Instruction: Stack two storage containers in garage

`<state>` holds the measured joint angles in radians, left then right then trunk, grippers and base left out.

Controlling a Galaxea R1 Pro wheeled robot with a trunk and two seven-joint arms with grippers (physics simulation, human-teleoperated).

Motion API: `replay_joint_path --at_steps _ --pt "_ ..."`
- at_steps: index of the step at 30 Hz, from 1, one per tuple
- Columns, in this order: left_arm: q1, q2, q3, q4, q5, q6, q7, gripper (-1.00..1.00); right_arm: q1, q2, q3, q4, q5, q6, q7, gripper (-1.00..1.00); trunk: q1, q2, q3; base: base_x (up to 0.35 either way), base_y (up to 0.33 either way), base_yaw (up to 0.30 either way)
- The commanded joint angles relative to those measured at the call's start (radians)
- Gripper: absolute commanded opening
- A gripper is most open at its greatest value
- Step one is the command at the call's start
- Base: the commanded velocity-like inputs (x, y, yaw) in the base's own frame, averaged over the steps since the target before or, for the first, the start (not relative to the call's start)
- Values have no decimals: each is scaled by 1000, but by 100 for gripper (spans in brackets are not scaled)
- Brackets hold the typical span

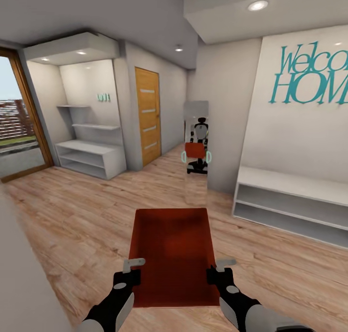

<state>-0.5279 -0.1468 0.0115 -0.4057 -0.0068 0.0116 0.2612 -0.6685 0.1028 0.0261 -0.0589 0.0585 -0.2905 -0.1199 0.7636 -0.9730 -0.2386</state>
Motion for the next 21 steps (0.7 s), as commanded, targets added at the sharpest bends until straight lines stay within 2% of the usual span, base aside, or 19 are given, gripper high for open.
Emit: replay_joint_path --at_steps 1,21 --pt "-1 9 28 -44 -15 2 9 -100 0 -3 -18 2 0 -2 -7 -100 1 -1 -1 321 0 0" --pt "-1 9 28 -44 -15 2 9 -100 0 -2 -18 2 0 -2 -7 -100 1 -1 -1 321 0 0"
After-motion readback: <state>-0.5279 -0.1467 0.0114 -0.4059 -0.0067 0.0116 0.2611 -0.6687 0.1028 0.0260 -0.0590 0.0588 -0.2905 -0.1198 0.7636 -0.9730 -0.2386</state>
